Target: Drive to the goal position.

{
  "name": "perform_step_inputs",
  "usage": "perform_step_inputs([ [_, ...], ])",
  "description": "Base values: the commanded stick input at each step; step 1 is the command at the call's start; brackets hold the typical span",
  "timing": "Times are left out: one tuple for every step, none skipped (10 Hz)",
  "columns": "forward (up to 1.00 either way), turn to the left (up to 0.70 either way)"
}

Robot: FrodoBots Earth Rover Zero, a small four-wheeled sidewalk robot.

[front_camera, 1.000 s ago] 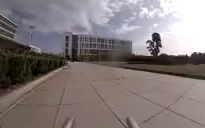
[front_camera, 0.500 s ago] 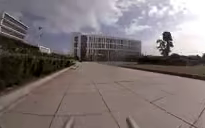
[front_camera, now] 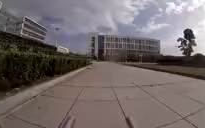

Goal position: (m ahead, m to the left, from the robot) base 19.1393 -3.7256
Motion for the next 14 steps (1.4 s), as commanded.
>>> perform_step_inputs([
  [0.7, 0.0],
  [0.7, 0.0],
  [0.7, 0.0],
  [0.7, 0.0],
  [0.7, 0.0],
  [0.7, 0.0],
  [0.7, -0.04],
  [0.7, -0.26],
  [0.7, -0.09],
  [0.7, 0.0],
  [0.7, 0.0],
  [0.7, 0.0],
  [0.7, 0.0],
  [0.7, 0.0],
])
